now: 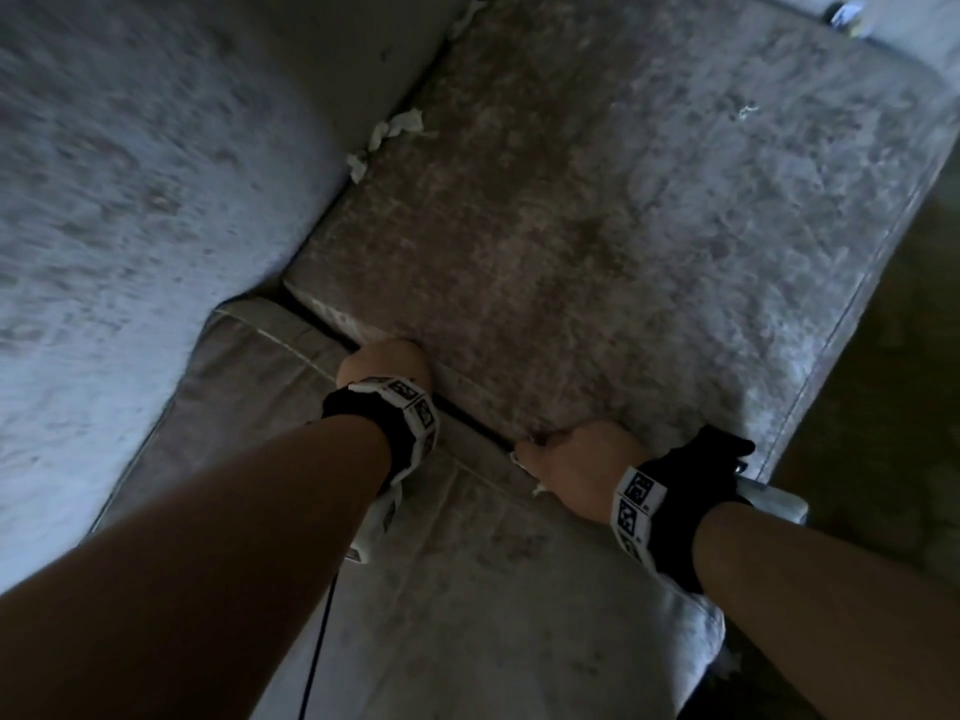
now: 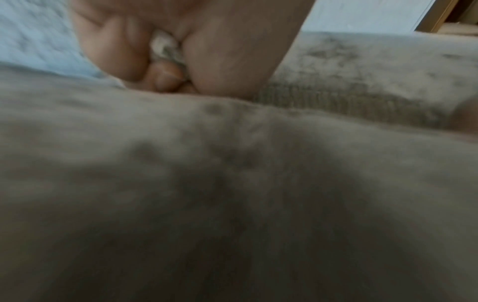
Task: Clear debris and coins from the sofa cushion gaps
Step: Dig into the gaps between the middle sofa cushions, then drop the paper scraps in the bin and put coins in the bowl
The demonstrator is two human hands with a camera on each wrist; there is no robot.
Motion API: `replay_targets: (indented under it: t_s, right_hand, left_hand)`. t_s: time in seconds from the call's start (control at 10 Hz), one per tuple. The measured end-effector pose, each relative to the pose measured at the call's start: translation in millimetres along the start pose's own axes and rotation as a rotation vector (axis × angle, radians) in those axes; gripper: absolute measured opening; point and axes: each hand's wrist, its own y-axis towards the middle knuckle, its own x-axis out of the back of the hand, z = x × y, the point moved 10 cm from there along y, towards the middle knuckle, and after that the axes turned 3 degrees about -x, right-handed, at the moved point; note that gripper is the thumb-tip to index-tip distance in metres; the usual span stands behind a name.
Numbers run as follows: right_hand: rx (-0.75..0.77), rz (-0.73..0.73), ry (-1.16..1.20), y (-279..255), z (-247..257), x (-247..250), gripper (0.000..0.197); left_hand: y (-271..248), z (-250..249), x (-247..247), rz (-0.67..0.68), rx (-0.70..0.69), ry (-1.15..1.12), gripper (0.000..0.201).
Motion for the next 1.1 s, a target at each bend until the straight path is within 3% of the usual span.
replay_targets:
  t_s: [0.1, 0.2, 0.3, 0.4, 0.5, 0.6, 0.7, 0.9, 1.0, 1.1]
  right_hand:
    - [0.052, -0.186, -0.135, -21.2, 10.6, 20.1, 0.036]
    - [-0.064, -0.217, -0.013, -54.2, 7.4, 33.7, 0.046]
    - [-0.273, -0.257, 0.099, -101.8, -7.0, 32.7, 0.044]
    - [-0.508, -0.238, 0.169, -160.7, -27.0, 5.3, 0.034]
    - [-0.697, -0.338, 0.269, -232.9, -46.5, -33.6, 0.02]
    - [-0.85, -0.377, 0.364, -309.3, -58.8, -88.6, 0.024]
    - [-0.949, -0.379, 0.429, -377.1, -63.6, -146.2, 0.024]
    - [-1.055, -0.319, 0.513, -472.9, -33.7, -259.8, 0.031]
    - [-1.079, -0.272, 0.554, -499.0, -7.5, -302.3, 0.037]
    - [-1.106, -0.265, 0.574, -522.1, 18.0, -328.7, 0.036]
  left_hand:
    - [-5.9, 2.3, 0.7, -0.076, -0.045, 0.038, 0.023]
    - [-28.8, 5.8, -4.8, -0.158, -0.051, -0.058, 0.023]
    - [-77.2, -13.0, -24.0, -0.188, -0.14, -0.047, 0.026]
    - [-120.1, -55.4, -56.3, -0.154, -0.325, 0.096, 0.033]
    - [-163.7, -102.9, -66.4, -0.232, -0.413, 0.022, 0.038]
    - [-201.6, -150.2, -88.5, -0.173, -0.427, -0.178, 0.038]
    - [-240.9, -214.9, -124.9, -0.1, -0.544, -0.191, 0.037]
    - [-340.0, -309.8, -239.6, 0.047, -0.796, 0.029, 0.034]
    - [-382.3, -331.0, -300.8, 0.133, -0.887, 0.105, 0.034]
    - [-414.0, -336.6, -347.8, 0.198, -0.883, 0.173, 0.036]
